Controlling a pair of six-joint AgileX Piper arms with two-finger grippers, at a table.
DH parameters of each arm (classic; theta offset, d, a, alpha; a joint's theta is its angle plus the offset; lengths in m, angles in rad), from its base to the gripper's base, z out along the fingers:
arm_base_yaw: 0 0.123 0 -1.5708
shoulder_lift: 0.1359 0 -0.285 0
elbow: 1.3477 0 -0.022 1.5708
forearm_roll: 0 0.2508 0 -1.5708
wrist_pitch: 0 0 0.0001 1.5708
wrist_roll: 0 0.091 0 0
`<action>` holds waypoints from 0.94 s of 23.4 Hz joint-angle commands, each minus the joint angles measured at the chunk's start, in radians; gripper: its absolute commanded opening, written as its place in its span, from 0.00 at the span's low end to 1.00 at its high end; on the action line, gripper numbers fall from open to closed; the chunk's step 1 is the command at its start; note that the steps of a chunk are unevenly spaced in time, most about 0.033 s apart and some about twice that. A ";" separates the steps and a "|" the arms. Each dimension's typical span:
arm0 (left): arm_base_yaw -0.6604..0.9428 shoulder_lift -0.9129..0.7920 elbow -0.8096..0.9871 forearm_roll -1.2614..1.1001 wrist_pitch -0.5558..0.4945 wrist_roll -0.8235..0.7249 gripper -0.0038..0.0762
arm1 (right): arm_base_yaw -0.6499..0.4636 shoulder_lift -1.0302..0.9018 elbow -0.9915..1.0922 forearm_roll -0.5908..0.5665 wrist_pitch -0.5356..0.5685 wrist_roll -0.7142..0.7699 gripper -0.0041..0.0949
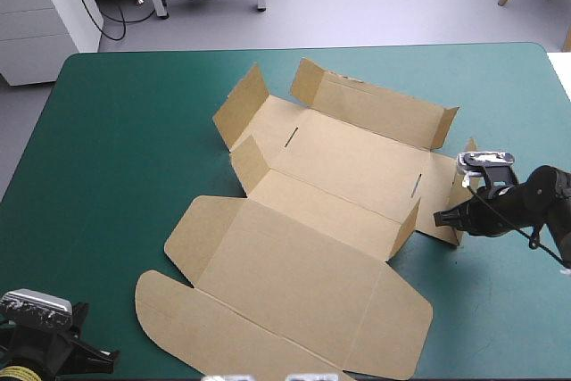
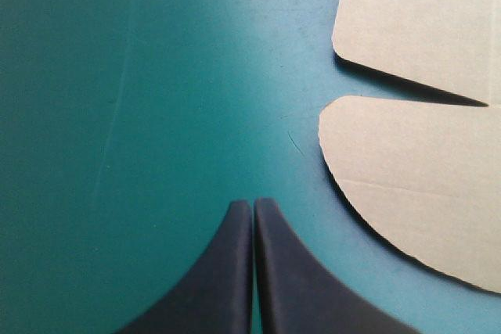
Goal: Fold the box
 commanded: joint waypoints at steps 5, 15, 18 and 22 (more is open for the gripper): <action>0.001 0.017 -0.019 0.003 -0.056 -0.011 0.04 | 0.001 -0.026 -0.052 0.027 0.007 -0.025 0.02; 0.001 0.017 -0.019 0.003 -0.056 -0.011 0.04 | 0.001 -0.192 -0.220 0.023 0.280 0.047 0.02; 0.001 0.017 -0.019 0.003 -0.056 -0.011 0.04 | 0.001 -0.249 -0.218 0.025 0.321 0.070 0.02; 0.001 0.017 -0.019 0.003 -0.056 -0.011 0.04 | 0.001 -0.345 -0.218 0.035 0.321 0.098 0.02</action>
